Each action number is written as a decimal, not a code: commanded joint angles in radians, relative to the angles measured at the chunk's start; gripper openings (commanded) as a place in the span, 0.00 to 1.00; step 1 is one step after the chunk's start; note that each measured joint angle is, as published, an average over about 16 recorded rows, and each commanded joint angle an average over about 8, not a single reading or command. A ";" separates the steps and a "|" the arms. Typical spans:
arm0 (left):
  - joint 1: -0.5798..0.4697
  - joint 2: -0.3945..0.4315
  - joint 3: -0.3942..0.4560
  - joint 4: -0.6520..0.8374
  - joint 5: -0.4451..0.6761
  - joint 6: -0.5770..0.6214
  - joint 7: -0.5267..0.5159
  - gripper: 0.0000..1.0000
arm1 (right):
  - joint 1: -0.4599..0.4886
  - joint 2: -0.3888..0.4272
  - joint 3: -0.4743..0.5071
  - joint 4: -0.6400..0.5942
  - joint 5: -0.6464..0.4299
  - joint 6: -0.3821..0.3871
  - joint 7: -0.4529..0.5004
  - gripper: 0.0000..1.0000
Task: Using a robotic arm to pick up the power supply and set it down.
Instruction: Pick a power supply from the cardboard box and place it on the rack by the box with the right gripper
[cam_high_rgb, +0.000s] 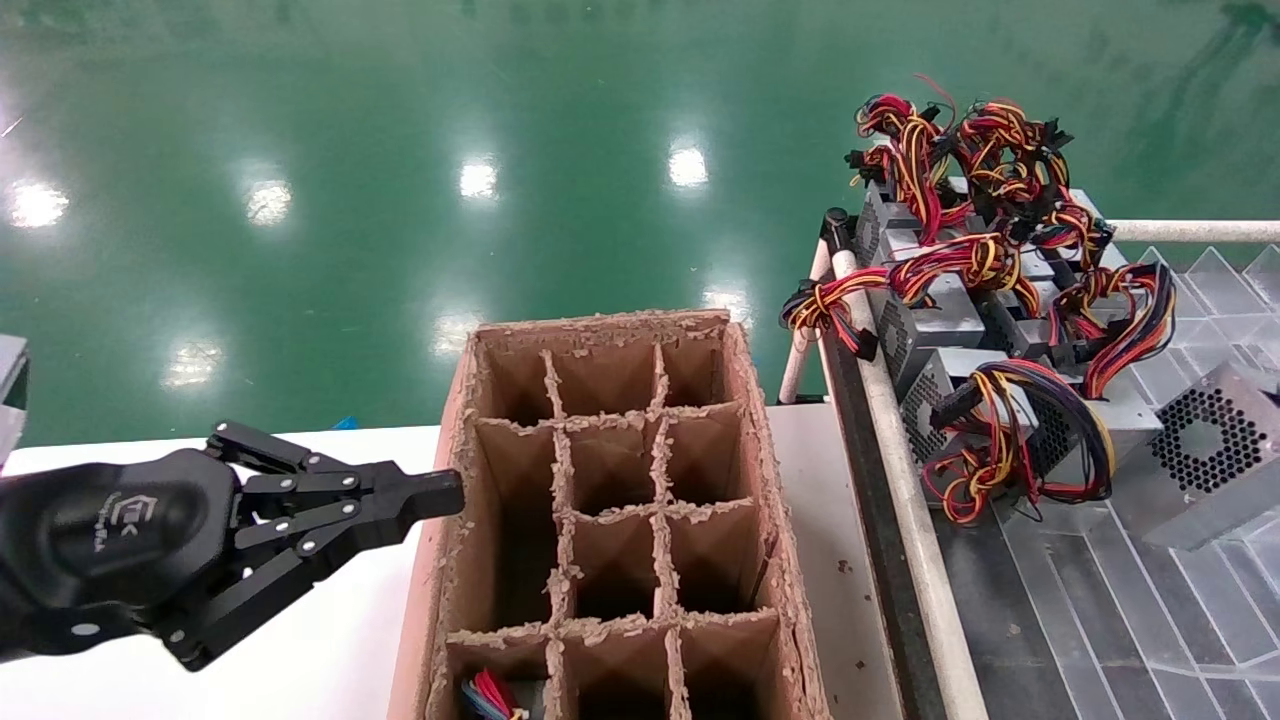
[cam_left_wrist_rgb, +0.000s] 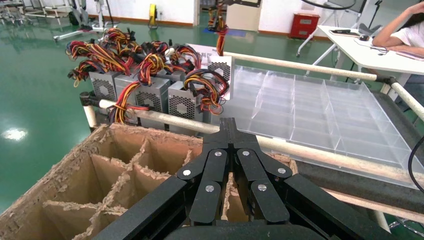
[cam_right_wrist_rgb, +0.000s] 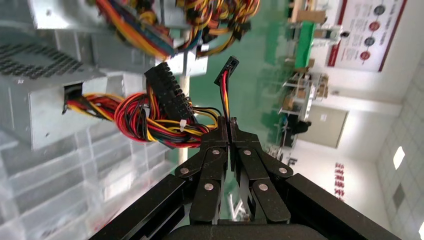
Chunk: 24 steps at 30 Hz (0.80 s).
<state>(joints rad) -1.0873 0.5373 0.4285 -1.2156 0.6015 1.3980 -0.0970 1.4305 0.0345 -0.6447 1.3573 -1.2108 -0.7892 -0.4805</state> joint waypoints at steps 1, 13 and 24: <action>0.000 0.000 0.000 0.000 0.000 0.000 0.000 0.00 | -0.002 -0.010 -0.004 0.001 0.008 0.008 -0.009 0.00; 0.000 0.000 0.000 0.000 0.000 0.000 0.000 0.00 | -0.007 -0.137 -0.011 -0.001 -0.002 0.093 -0.056 0.00; 0.000 0.000 0.000 0.000 0.000 0.000 0.000 0.00 | -0.038 -0.217 -0.047 -0.003 -0.050 0.164 -0.009 0.12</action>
<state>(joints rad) -1.0873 0.5373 0.4285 -1.2156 0.6015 1.3980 -0.0970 1.3973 -0.1795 -0.6890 1.3549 -1.2608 -0.6295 -0.4918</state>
